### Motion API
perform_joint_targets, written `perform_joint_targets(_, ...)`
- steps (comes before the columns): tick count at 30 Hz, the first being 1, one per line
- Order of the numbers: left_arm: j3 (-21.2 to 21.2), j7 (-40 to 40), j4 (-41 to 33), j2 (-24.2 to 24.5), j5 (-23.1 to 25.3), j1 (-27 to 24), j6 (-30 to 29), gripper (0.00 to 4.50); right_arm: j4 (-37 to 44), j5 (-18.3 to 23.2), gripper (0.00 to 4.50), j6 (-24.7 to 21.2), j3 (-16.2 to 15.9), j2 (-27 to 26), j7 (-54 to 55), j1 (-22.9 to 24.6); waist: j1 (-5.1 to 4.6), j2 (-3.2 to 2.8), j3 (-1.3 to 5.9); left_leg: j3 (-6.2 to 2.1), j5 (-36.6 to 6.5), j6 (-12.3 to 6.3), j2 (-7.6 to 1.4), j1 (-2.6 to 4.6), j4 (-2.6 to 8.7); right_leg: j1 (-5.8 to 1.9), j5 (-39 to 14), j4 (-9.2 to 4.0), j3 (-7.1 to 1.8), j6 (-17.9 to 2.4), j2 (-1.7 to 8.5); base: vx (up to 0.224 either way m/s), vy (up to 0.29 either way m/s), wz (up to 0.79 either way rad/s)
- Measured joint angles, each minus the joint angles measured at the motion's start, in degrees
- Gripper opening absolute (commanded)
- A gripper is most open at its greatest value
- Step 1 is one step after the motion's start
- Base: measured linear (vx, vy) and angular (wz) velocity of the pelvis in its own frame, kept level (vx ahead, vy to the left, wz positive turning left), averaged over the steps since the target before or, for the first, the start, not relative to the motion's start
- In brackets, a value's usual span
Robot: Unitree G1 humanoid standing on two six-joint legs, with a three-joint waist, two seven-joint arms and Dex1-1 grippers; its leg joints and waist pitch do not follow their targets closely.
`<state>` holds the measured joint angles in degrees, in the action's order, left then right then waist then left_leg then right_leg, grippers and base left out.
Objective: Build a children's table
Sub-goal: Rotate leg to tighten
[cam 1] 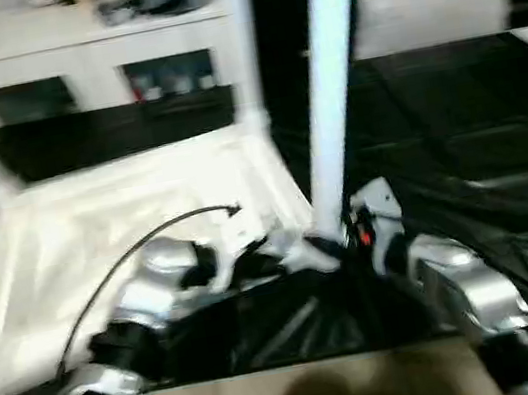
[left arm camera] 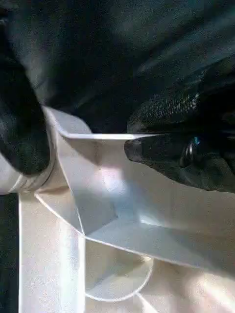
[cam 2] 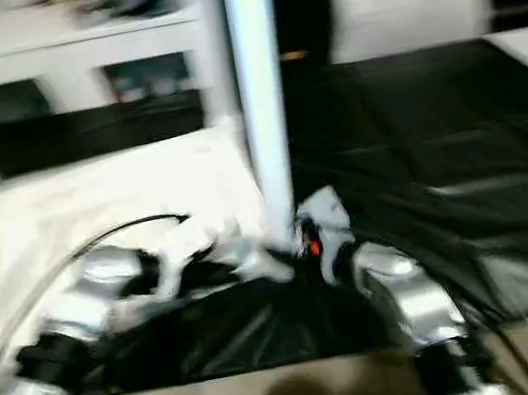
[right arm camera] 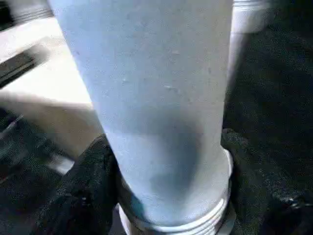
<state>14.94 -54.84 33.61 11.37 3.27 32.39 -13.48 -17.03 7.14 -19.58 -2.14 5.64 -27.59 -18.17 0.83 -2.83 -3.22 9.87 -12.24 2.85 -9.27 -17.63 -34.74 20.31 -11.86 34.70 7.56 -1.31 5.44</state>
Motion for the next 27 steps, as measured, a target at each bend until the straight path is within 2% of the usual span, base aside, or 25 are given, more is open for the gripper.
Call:
perform_joint_targets(1, -0.44, 2.53, -0.27, -1.26, 0.21, -0.05, -1.27, 0.00, -0.69, -0.72, 2.73, -0.52, 0.45, -1.09, 3.05, -0.99, -0.07, 0.25, -0.07, -0.02, -0.04, 0.05, 0.39, 0.32, -0.04, 0.32, -0.03, 0.14, -0.29, 0.05, 0.07, 0.000, 0.000, 0.00)
perform_joint_targets(2, -0.69, 4.72, -0.90, -2.16, 0.36, -0.05, -2.31, 0.00, -1.31, -1.33, 2.73, -1.05, 0.51, -1.68, 5.55, -2.27, 0.18, 0.27, -0.28, -0.25, -0.30, 0.00, 0.48, 0.11, -0.60, 0.72, -0.03, 0.14, 0.04, 0.05, 0.22, 0.000, 0.000, 0.00)
perform_joint_targets(3, -0.86, 5.69, -1.45, -2.77, 0.43, -0.05, -3.02, 0.00, -1.37, -1.90, 2.73, -0.95, 0.55, -1.96, 6.76, -2.63, 0.62, -0.26, -0.13, -0.89, -0.12, -0.07, 0.46, -0.90, -0.34, 0.63, -0.03, 0.11, 0.64, 0.06, 0.22, 0.075, 0.007, -0.24)
perform_joint_targets(4, -0.92, 6.48, -2.09, -3.32, 0.53, -0.10, -3.90, 0.00, -1.39, -2.50, 3.08, -0.35, 0.61, -2.15, 7.65, -2.65, 0.71, -0.84, 0.19, -1.27, -0.13, -0.09, 0.34, -1.40, -0.34, 0.72, -0.01, -0.22, 1.14, 0.06, 0.18, 0.075, 0.007, -0.24)
perform_joint_targets(6, -0.90, 7.74, -3.72, -3.93, 1.01, -0.31, -5.03, 0.00, -1.42, -2.81, 3.43, 0.39, 1.33, -2.65, 8.46, -2.75, 0.70, -0.64, 0.28, -1.37, 0.20, 0.02, 0.24, -1.63, 0.35, 0.91, 0.49, -1.02, 1.00, -0.27, -0.20, 0.038, 0.000, 0.00)
perform_joint_targets(7, -0.91, 7.93, -4.08, -3.92, 1.06, -0.32, -5.27, 0.00, -1.42, -2.94, 3.43, 0.76, 1.33, -2.91, 8.51, -2.75, 0.75, -0.64, 0.29, -1.30, 0.15, 0.00, 0.26, -1.84, 0.30, 0.94, 1.08, -1.15, 0.95, -0.39, -0.19, 0.000, 0.000, 0.00)
perform_joint_targets(9, -0.90, 7.95, -4.80, -3.69, 1.08, -0.32, -5.30, 0.00, -1.25, -3.05, 3.80, 1.76, 1.32, -3.12, 8.42, -2.67, 0.85, -0.64, 0.29, -1.23, 0.10, -0.06, 0.31, -2.12, 0.39, 1.18, 1.77, -1.31, 0.86, -0.45, -0.17, 0.000, 0.000, 0.00)
perform_joint_targets(11, -0.39, 7.51, -5.91, -2.98, 1.04, -0.36, -5.22, 0.00, -0.55, -3.15, 3.93, 3.13, 0.98, -2.51, 7.13, -2.04, 1.14, -0.67, 0.31, -1.25, 0.11, -0.07, 0.28, -2.56, 0.52, 1.64, 1.91, -1.27, 0.90, -0.58, -0.20, 0.000, 0.000, 0.00)
perform_joint_targets(17, 0.92, 4.06, -7.14, 0.79, 0.93, -0.91, -2.84, 0.00, 2.35, -2.76, 4.41, 6.92, -1.35, 1.45, 0.01, 1.96, 0.88, -0.67, 0.30, -1.20, 0.26, -0.36, 0.04, -2.78, 0.62, 1.90, 1.94, -1.28, 0.99, -0.93, -0.39, 0.000, 0.000, 0.00)
perform_joint_targets(20, 1.81, -0.85, -7.54, 4.39, 0.60, -1.68, 0.74, 0.00, 4.12, -1.04, 4.46, 8.67, -2.85, 5.30, -7.19, 4.48, 1.02, -0.67, 0.30, -1.21, 0.18, -0.21, -0.04, -2.78, 0.62, 1.90, 1.77, -1.32, 0.99, -0.66, -0.48, 0.000, 0.000, 0.00)
perform_joint_targets(25, 3.11, -7.39, -6.17, 9.24, 0.41, -1.70, 6.03, 0.00, 5.16, 0.34, 4.46, 9.92, -4.67, 11.02, -16.88, 5.05, 1.20, -0.67, 0.27, -1.20, 0.10, -0.04, -0.06, -2.61, 0.60, 1.73, 1.80, -1.35, 0.98, -0.69, -0.49, 0.000, 0.000, 0.00)
perform_joint_targets(27, 4.13, -10.96, -5.18, 11.07, 0.32, -1.15, 8.96, 0.00, 5.74, 2.12, 4.46, 10.06, -5.06, 12.55, -21.17, 5.03, 1.42, -0.64, 0.27, -1.20, 0.09, -0.03, -0.07, -2.53, 0.60, 1.64, 1.79, -1.39, 0.98, -0.68, -0.49, 0.000, 0.000, 0.00)
